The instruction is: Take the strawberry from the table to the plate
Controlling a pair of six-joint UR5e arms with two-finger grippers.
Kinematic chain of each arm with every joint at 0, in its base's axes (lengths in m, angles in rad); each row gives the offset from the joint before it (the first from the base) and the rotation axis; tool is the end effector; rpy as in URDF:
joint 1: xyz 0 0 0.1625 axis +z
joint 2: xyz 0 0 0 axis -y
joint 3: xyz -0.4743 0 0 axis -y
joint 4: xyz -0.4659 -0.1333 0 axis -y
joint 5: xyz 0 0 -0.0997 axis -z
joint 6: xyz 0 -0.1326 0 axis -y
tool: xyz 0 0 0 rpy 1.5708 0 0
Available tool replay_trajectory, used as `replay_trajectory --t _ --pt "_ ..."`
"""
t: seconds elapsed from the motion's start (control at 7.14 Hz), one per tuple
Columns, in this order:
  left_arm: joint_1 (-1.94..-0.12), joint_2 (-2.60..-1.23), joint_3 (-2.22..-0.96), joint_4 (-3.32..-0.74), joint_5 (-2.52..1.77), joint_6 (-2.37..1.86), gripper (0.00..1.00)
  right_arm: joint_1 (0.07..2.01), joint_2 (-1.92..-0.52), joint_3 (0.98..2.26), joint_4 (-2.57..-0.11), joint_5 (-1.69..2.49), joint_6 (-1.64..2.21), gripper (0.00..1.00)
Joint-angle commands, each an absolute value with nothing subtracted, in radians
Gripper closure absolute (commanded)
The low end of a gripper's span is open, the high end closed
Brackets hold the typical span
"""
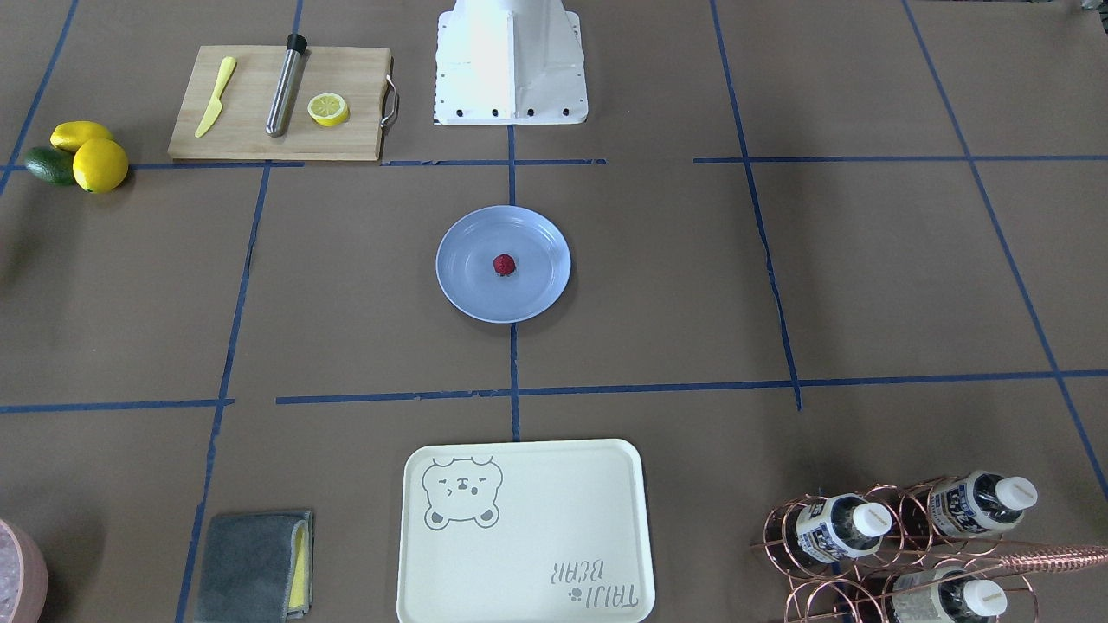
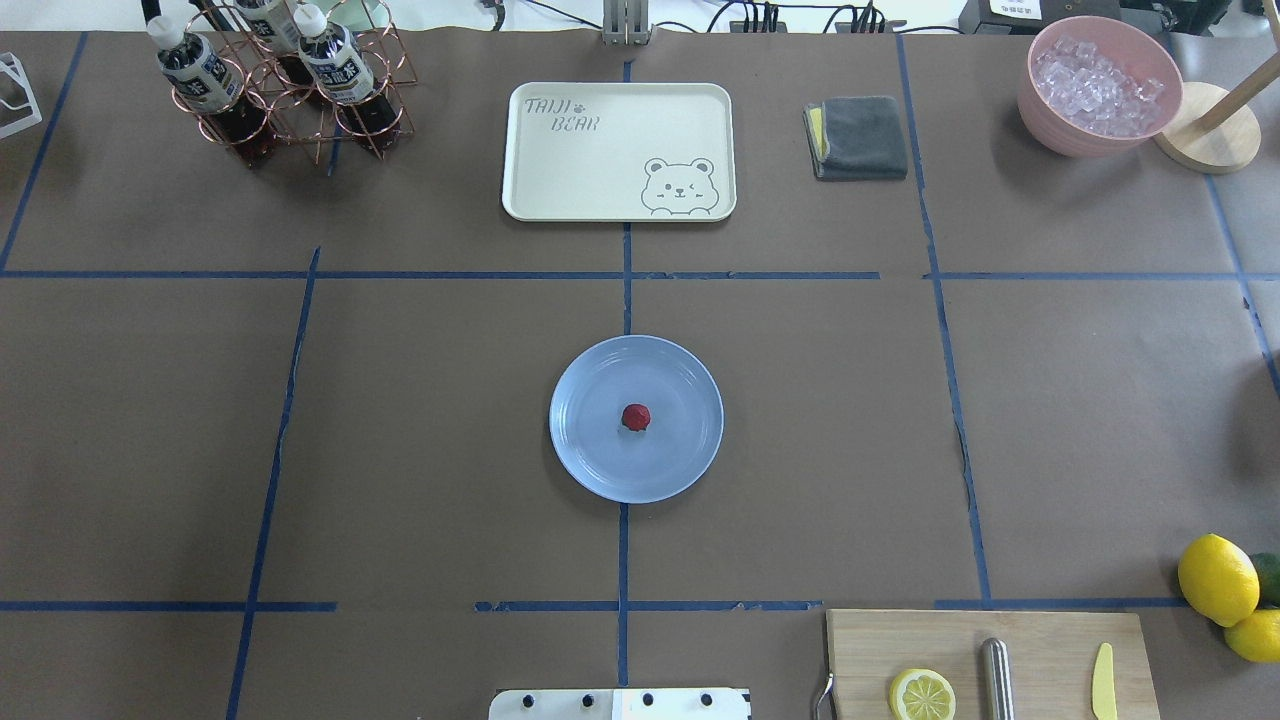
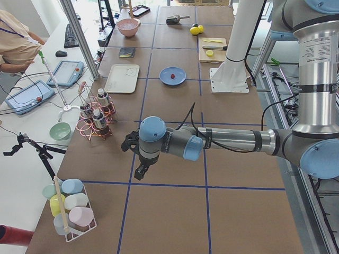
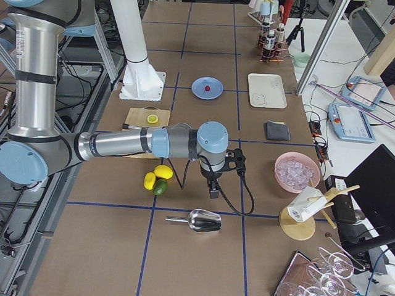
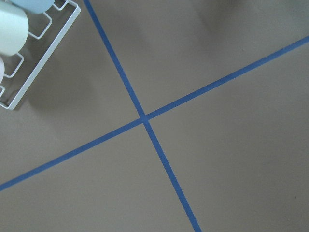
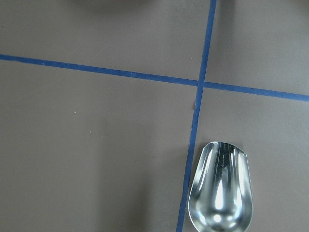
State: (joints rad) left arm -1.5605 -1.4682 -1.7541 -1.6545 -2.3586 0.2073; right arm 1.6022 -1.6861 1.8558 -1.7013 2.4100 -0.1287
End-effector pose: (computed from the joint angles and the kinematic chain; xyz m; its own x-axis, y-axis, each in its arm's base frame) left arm -0.0339 -0.5298 0.6727 0.6870 0.3237 -0.6506 -0.1549 0.9400 0.3041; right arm 0.0506 -0.5064 0.6396 0.6671 -0.1363 0.7324 0.0547 0.9894 0.1343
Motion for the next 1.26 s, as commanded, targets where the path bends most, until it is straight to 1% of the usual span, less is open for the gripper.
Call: replay_trajectory --t 0.0,0.28,0.56,0.7,0.98,1.12 --pt "-1.562 -1.457 -1.772 -1.582 -2.365 0.152 0.00 1.603 -1.678 1.861 -1.718 2.417 -0.120 0.00" --pt "-1.563 -1.454 -1.787 -1.586 -2.361 -0.015 0.00 1.601 -1.674 1.861 -1.735 2.428 -0.111 0.00" --pt "-1.565 -1.450 -1.786 -1.591 -2.346 -0.014 0.00 1.601 -1.663 1.855 -1.735 2.428 -0.092 0.00" --pt "-1.566 -1.448 -1.801 -1.586 -2.323 -0.017 0.00 1.601 -1.661 1.855 -1.736 2.428 -0.092 0.00" --pt "-1.577 -1.385 -1.879 -1.585 -2.318 -0.015 0.00 1.597 -1.661 1.852 -1.735 2.428 -0.091 0.00" --pt "-1.578 -1.384 -1.885 -1.583 -2.318 -0.012 0.00 1.597 -1.663 1.853 -1.736 2.430 -0.092 0.00"
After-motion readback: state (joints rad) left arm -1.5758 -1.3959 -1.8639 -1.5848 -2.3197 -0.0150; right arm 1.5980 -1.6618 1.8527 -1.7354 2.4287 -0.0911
